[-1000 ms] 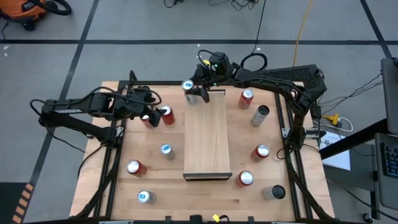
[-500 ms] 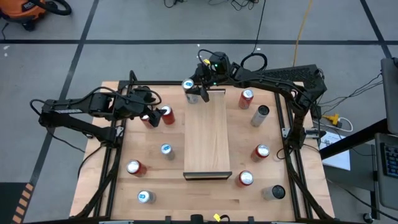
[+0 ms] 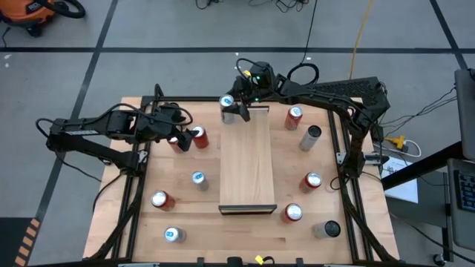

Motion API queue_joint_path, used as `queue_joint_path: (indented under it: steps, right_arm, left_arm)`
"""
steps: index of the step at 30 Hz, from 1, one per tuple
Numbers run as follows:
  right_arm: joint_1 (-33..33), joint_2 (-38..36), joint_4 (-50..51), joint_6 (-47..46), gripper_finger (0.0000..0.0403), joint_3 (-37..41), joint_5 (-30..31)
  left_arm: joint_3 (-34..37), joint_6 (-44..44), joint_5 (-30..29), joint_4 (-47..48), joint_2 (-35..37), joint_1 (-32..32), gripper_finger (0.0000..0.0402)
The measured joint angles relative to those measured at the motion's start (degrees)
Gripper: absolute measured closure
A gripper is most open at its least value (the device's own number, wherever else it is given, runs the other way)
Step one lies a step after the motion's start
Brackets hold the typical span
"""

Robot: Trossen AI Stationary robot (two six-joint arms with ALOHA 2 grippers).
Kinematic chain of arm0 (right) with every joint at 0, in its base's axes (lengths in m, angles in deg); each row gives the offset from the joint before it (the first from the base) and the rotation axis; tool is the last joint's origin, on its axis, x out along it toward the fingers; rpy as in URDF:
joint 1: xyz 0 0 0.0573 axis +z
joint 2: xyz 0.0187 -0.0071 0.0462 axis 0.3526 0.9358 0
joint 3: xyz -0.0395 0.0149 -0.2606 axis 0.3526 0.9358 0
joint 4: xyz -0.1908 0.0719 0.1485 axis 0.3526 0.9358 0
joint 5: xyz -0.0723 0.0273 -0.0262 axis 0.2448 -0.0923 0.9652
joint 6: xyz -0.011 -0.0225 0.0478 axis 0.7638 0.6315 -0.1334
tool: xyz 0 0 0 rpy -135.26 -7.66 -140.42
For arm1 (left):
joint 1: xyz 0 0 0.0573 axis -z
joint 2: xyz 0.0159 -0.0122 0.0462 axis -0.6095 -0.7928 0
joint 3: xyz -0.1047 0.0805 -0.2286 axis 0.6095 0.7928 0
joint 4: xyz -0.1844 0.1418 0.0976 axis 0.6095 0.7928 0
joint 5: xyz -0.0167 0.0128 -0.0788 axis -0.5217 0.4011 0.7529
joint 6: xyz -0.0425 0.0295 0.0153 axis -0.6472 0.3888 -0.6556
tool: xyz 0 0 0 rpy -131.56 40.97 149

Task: Place canned beverage on shelf
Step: Put the top right blue soda can on the shelf

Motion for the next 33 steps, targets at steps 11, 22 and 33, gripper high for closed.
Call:
queue_joint_path:
  steps: [11, 22, 33]
  right_arm:
    - [0.0, 0.0, 0.0, 0.0, 0.0109, 0.0, -0.3]
    - [0.0, -1.6, 6.7, 1.6, 0.0118, 0.1, 3.7]
    - [0.0, -2.8, 10.0, 2.0, 0.0121, 0.1, 7.4]
  left_arm:
    - [0.0, 0.0, 0.0, 0.0, 0.0, 0.0, 0.0027]
    - [0.0, 0.0, 0.0, 0.0, 0.0, 0.0, 0.0027]
    - [0.0, 1.0, 0.0, 0.0, 0.0, 0.0, 0.0027]
